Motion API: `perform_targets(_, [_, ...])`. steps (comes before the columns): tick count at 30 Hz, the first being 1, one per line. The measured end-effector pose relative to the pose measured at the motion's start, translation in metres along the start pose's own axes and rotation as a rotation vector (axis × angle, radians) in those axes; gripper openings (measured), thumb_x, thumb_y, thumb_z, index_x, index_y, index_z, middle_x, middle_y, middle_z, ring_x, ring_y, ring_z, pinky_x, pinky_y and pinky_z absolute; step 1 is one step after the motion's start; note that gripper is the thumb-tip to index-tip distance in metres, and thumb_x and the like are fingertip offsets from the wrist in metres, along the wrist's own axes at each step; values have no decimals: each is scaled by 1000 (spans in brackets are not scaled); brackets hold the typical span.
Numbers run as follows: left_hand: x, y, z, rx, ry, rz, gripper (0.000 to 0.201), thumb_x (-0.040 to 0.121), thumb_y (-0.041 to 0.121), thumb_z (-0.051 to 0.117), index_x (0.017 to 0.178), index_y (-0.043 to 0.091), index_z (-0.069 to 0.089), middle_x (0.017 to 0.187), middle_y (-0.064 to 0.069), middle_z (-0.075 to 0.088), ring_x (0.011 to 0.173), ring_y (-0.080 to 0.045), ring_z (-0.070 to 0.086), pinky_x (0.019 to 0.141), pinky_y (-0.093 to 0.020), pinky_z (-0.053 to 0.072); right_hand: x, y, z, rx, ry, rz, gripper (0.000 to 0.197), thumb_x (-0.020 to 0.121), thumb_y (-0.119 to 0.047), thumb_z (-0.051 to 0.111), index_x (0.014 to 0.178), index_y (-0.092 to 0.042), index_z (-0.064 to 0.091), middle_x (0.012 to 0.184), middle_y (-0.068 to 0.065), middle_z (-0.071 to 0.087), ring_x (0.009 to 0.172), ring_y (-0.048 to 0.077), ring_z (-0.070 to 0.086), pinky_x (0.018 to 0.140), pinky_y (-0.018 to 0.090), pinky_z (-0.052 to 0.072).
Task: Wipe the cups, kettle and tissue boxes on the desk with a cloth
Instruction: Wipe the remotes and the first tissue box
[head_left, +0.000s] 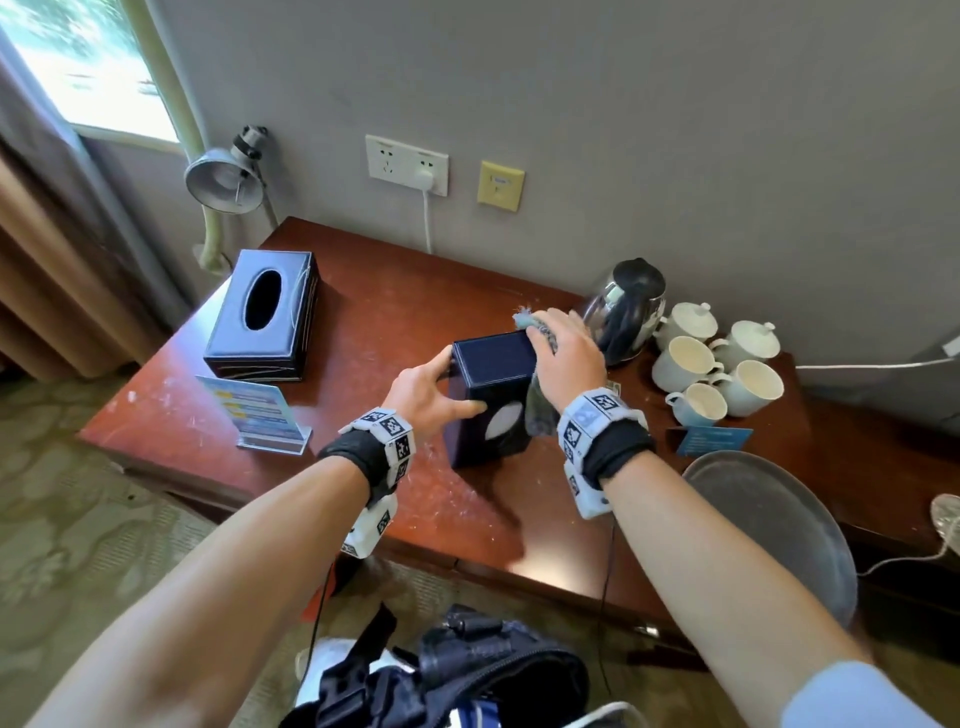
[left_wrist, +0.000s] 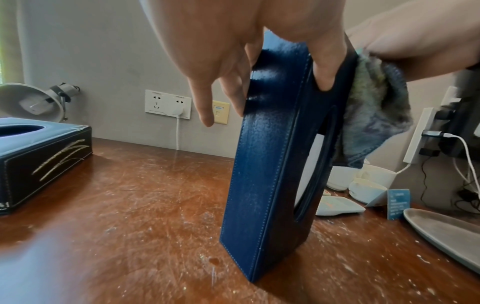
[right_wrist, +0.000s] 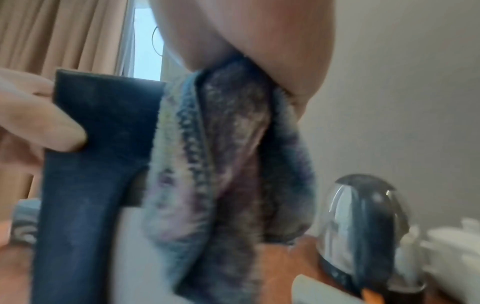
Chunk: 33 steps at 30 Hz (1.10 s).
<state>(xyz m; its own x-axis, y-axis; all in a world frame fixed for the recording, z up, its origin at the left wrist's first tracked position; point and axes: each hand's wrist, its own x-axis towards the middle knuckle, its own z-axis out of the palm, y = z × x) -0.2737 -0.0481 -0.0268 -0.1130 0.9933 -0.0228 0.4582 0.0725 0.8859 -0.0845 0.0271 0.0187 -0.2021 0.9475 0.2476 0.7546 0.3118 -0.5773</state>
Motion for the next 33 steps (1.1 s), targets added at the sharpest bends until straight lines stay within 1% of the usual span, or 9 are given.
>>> perform_targets(3, [1,0,2,38,14,-3,85,70,25,88,145,28,47,128,5,66,120,-9,58,108,-29,42,-18,-21,25,-26,98,-144,30,98,-31,51,114,-18,72,126,2,67,128,29,53,108,43,38])
perform_targets(7, [2,1,-2,80,-4,10,77,70,25,86,140,23,53,128,1,67,121,-14,60,106,-36,47,-35,-34,34,-35,40,-419,35,95,-36,49,115,-19,72,124,2,68,120,23,59,103,39,39])
perform_targets(10, [0,3,-4,69,-26,-2,79,70,28,86,141,30,51,126,7,67,119,-7,60,107,-30,45,-22,-13,21,-62,42,-387,39,96,-41,46,118,-20,71,126,3,67,124,23,58,106,41,41])
perform_targets(16, [-4,9,-3,67,2,-35,81,73,26,86,145,28,47,129,7,65,120,-8,57,104,-22,39,-15,0,12,22,100,-94,32,101,-32,49,122,-18,69,135,4,62,135,28,48,111,43,38])
perform_targets(22, [-3,12,0,152,49,-61,56,72,22,82,125,16,65,114,-6,72,108,-26,66,93,-36,52,-42,-35,42,-54,58,-440,37,97,-37,45,115,-18,72,125,2,68,124,24,58,108,42,36])
perform_targets(25, [-5,13,1,111,37,-58,68,63,34,78,128,24,62,115,1,72,108,-20,66,95,-34,52,-32,-23,35,-101,72,-490,36,96,-36,47,114,-17,72,122,4,69,120,23,61,106,42,38])
perform_targets(28, [-7,12,3,58,31,-100,81,67,33,86,140,35,51,123,10,67,116,-10,60,101,-29,46,-17,2,13,-35,139,-290,32,99,-34,50,117,-16,70,124,2,68,119,21,60,103,36,43])
perform_targets(31, [-9,12,5,16,29,-137,87,68,32,87,145,35,46,128,9,63,120,-11,55,103,-28,43,-8,16,-8,122,45,20,32,101,-31,51,126,-17,65,124,1,67,114,19,60,92,20,39])
perform_targets(33, [-8,16,3,-5,24,-140,84,70,27,87,144,34,48,125,11,62,118,-12,56,99,-25,42,-7,15,-15,279,36,152,30,101,-31,51,123,-17,66,115,2,70,108,19,62,87,21,41])
